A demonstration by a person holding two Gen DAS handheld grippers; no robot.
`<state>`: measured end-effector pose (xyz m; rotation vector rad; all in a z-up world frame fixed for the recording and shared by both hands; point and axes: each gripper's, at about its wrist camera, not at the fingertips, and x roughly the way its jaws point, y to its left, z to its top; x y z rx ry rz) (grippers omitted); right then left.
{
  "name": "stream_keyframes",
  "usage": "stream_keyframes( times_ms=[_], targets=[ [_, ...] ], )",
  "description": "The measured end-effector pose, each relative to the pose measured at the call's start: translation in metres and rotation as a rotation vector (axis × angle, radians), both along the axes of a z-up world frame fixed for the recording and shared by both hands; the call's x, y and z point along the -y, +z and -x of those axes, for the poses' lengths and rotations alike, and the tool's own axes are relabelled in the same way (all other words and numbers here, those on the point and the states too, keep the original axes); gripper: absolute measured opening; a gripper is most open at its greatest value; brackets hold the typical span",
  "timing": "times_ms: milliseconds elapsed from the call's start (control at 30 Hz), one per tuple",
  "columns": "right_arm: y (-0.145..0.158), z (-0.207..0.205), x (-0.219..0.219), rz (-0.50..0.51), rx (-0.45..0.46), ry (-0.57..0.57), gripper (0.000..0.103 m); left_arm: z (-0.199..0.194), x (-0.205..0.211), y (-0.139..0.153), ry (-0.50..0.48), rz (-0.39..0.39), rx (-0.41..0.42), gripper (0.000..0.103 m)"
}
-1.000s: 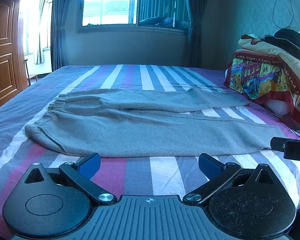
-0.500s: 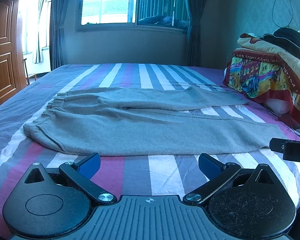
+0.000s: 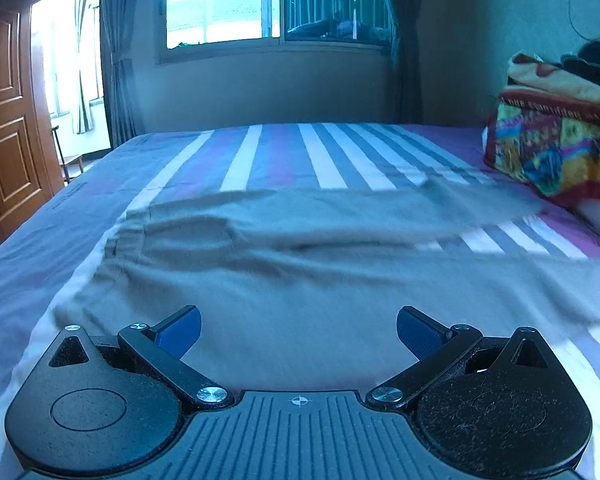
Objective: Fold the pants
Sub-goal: 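Grasp the sweatpants waistband with the left tool while the right tool grasps the other waistband corner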
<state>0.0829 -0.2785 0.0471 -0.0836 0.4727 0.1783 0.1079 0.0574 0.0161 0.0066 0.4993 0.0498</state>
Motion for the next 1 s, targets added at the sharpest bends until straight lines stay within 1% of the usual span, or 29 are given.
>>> stream_keyframes(
  times_ms=[33,67,133,200,233,267,300,333,367,433,467,500,533,567,600,633,667,700,733,800,833,867,900,933,967,1000],
  targets=[
    [0.003,-0.011,0.0,-0.002,0.003,0.015,0.102,-0.011,-0.011,0.004,0.023,0.007,0.029,0.103],
    [0.005,-0.025,-0.001,-0.001,0.0,0.035,0.102,-0.022,-0.022,0.005,0.039,0.01,0.034,0.103],
    [0.009,-0.056,-0.004,0.013,0.001,0.07,0.102,-0.056,-0.048,0.008,0.034,0.017,0.012,0.103],
    [0.009,-0.093,-0.009,0.018,-0.02,0.113,0.102,-0.089,-0.078,0.008,0.074,-0.004,0.006,0.103],
    [0.008,-0.111,-0.012,0.011,-0.038,0.137,0.101,-0.11,-0.097,0.005,0.087,0.0,-0.012,0.103],
    [0.008,-0.13,-0.017,0.001,-0.05,0.166,0.091,-0.13,-0.115,0.003,0.098,0.008,-0.034,0.103],
    [0.006,-0.15,-0.023,0.006,-0.061,0.195,0.085,-0.146,-0.131,-0.001,0.102,0.02,-0.046,0.103],
    [0.004,-0.167,-0.031,0.024,-0.067,0.218,0.075,-0.164,-0.148,-0.007,0.091,0.026,-0.058,0.103],
    [0.002,-0.187,-0.04,0.041,-0.075,0.249,0.071,-0.182,-0.162,-0.013,0.08,0.015,-0.068,0.103],
    [-0.003,-0.219,-0.056,0.057,-0.084,0.302,0.071,-0.216,-0.188,-0.022,0.103,-0.031,-0.094,0.103],
    [-0.008,-0.239,-0.066,0.07,-0.092,0.332,0.066,-0.232,-0.199,-0.031,0.105,-0.041,-0.128,0.102],
    [-0.011,-0.254,-0.075,0.085,-0.096,0.354,0.062,-0.248,-0.212,-0.035,0.109,-0.041,-0.142,0.085],
    [-0.015,-0.271,-0.084,0.095,-0.105,0.38,0.051,-0.265,-0.225,-0.041,0.116,-0.048,-0.175,0.075],
    [-0.02,-0.289,-0.093,0.102,-0.118,0.405,0.044,-0.28,-0.236,-0.049,0.118,-0.047,-0.21,0.071],
    [-0.025,-0.307,-0.102,0.11,-0.133,0.429,0.041,-0.294,-0.247,-0.056,0.123,-0.051,-0.232,0.072],
    [-0.03,-0.322,-0.109,0.113,-0.144,0.455,0.041,-0.308,-0.256,-0.061,0.11,-0.061,-0.251,0.072],
    [-0.037,-0.339,-0.117,0.115,-0.154,0.484,0.043,-0.319,-0.264,-0.061,0.085,-0.066,-0.266,0.073],
    [-0.042,-0.354,-0.124,0.115,-0.168,0.501,0.045,-0.329,-0.27,-0.066,0.058,-0.059,-0.263,0.076],
    [-0.049,-0.371,-0.131,0.115,-0.197,0.517,0.046,-0.339,-0.274,-0.069,0.027,-0.076,-0.274,0.078],
    [-0.062,-0.398,-0.14,0.128,-0.247,0.558,0.046,-0.361,-0.277,-0.081,-0.024,-0.129,-0.316,0.079],
    [-0.067,-0.41,-0.147,0.156,-0.258,0.572,0.047,-0.366,-0.282,-0.078,-0.051,-0.155,-0.333,0.079],
    [-0.076,-0.421,-0.15,0.179,-0.282,0.591,0.052,-0.377,-0.288,-0.084,-0.077,-0.138,-0.368,0.079],
    [-0.082,-0.432,-0.151,0.188,-0.314,0.601,0.056,-0.385,-0.295,-0.089,-0.103,-0.097,-0.389,0.079],
    [-0.089,-0.44,-0.151,0.189,-0.352,0.619,0.063,-0.392,-0.302,-0.093,-0.128,-0.047,-0.41,0.079],
    [-0.095,-0.45,-0.152,0.193,-0.386,0.636,0.068,-0.399,-0.307,-0.098,-0.14,-0.012,-0.426,0.083],
    [-0.102,-0.456,-0.152,0.196,-0.417,0.661,0.068,-0.405,-0.31,-0.103,-0.151,0.0,-0.429,0.088]
  ],
)
